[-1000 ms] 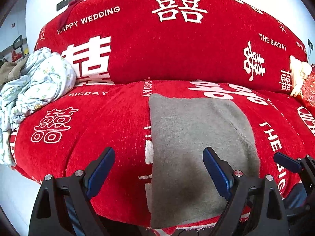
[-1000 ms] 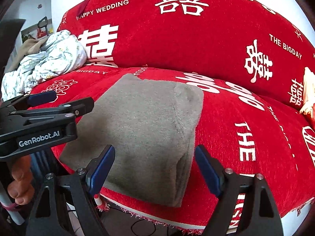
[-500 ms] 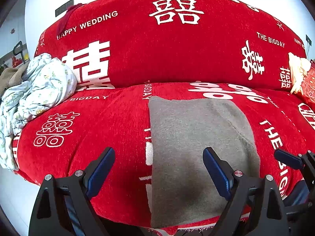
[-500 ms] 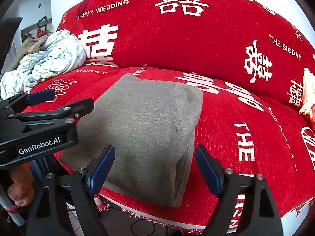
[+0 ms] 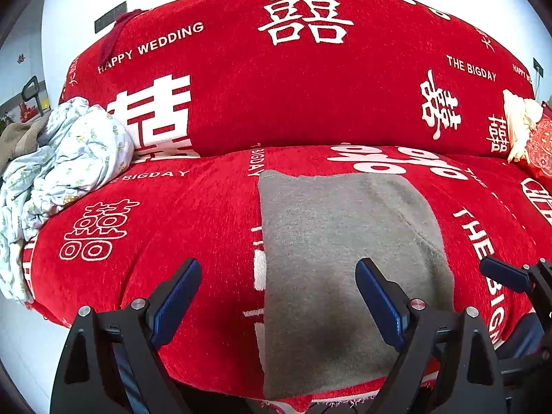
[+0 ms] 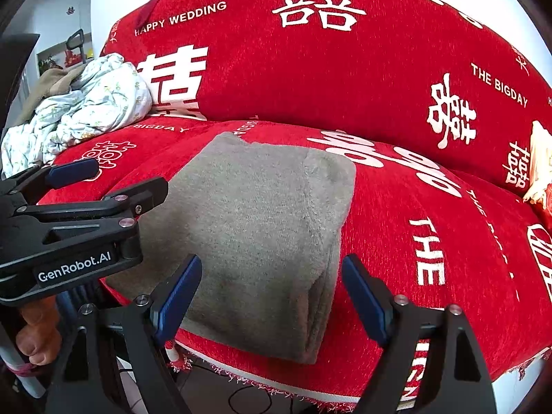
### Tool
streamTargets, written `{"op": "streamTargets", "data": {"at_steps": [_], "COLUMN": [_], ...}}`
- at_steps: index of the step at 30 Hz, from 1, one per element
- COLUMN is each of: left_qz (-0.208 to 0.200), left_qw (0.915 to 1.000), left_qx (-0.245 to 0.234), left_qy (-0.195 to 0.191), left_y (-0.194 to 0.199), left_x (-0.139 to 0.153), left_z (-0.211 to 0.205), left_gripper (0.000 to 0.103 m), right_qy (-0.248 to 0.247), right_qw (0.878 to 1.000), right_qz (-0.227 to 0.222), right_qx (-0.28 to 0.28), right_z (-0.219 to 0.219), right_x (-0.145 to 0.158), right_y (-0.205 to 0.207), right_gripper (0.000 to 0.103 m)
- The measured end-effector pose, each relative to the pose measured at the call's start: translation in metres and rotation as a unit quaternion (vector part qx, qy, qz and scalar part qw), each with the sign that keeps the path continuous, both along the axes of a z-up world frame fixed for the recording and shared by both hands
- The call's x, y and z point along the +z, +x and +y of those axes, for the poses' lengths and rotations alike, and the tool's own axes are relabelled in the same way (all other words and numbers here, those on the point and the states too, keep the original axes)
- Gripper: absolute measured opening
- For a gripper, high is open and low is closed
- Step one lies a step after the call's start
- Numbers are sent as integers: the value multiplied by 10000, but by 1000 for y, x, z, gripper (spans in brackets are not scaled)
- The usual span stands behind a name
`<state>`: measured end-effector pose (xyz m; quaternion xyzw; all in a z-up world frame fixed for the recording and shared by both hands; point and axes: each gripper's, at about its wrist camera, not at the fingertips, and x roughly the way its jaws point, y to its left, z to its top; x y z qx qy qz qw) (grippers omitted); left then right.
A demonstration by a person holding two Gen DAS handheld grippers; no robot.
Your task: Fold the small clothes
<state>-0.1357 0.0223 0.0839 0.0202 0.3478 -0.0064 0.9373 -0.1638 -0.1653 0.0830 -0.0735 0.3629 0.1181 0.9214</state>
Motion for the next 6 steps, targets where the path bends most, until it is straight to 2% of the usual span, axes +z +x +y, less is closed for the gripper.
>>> {"op": "streamTargets", "data": {"at_steps": [6], "left_qz": [10], "left_qw": [10000], "left_qx": [-27], "left_qy": [5], "left_y": [-1], "left_x": [-1], "left_z": [-1], "left_gripper": [91], "right_qy": [1], "right_qw": [10000], "right_qz": [1], "right_qx": [0], "right_z": [0], "right_x": [0], "right_y": [0], "right_gripper": [86]}}
